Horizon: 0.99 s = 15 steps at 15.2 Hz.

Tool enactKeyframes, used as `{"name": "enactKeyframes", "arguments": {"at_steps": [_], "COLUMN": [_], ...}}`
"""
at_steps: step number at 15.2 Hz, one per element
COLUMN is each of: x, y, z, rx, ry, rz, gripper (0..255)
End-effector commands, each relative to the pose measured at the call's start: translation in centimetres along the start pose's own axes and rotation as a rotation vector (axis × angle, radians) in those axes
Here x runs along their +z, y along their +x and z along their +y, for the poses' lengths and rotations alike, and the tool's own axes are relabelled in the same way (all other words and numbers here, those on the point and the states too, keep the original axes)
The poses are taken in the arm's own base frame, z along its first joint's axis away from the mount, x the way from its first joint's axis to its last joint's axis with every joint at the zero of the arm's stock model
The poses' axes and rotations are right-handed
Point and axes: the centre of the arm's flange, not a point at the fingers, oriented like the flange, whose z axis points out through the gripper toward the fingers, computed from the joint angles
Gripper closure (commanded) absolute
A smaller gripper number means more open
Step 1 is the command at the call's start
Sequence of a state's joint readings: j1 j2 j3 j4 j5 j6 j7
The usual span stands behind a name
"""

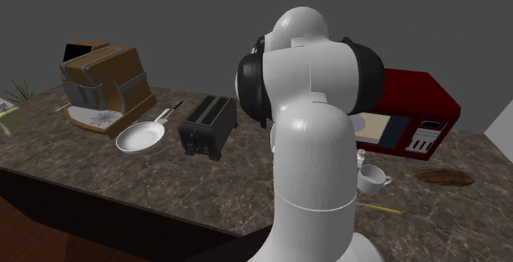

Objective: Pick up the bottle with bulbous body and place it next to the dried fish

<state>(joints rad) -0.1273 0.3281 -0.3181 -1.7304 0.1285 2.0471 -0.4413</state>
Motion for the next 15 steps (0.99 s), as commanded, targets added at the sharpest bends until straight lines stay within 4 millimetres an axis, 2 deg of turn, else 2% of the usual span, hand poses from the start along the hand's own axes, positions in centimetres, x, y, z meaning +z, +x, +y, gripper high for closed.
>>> {"name": "enactKeyframes", "arguments": {"at_steps": [1, 9, 15], "x": [1.2, 5.2, 5.2], "y": [1.2, 1.2, 1.2], "z": [1.3, 1.3, 1.3], "rx": [0.005, 0.005, 0.005], "ry": [-0.004, -0.004, -0.004], "rz": [-0.002, -0.002, -0.002], "gripper": [0, 0, 0]}}
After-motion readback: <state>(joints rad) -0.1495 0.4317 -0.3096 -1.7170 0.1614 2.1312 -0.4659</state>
